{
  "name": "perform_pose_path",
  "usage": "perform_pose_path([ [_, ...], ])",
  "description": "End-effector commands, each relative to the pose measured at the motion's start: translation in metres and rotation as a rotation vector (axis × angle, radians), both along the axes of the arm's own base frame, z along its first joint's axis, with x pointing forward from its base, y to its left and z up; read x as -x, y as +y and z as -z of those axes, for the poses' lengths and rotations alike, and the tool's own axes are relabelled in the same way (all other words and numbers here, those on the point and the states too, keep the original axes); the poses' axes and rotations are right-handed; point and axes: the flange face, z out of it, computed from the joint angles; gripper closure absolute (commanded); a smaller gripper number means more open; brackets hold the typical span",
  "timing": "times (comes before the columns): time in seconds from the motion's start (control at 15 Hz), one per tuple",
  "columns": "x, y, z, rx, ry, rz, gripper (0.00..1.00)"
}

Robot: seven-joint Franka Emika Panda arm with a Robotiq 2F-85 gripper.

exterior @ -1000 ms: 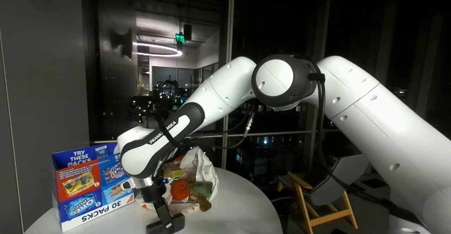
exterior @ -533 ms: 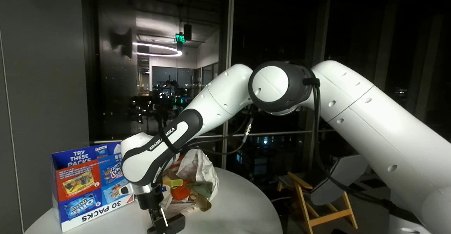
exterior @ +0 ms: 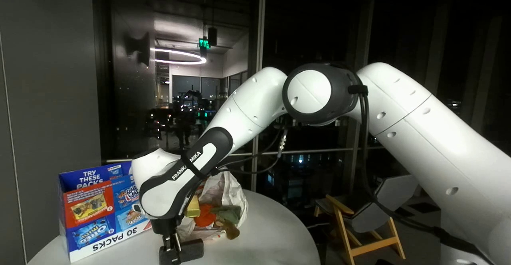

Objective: Pick up the brown toy and put it in the plastic, pick up the red toy and put it in the plastic, pick up the black eraser and put it in the plastic

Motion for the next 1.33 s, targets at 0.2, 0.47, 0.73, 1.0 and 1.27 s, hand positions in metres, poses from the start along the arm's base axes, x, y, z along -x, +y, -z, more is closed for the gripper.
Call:
perform_pose_path([
  [0.2, 0.015, -0.003, -0.043, -0.003, -0.277, 0.206, 0.82],
  [0.47, 0.02, -0.024, -0.075, -0.074, -0.376, 0.394, 0.81],
  [0.73, 0.027, -0.061, -0.109, -0.122, -0.474, 0.586, 0.81],
  [1.0, 0.018, -0.097, -0.121, -0.126, -0.597, 0.755, 0.81],
  [1.27, -0.005, -0.115, -0.112, -0.094, -0.765, 0.884, 0.81],
])
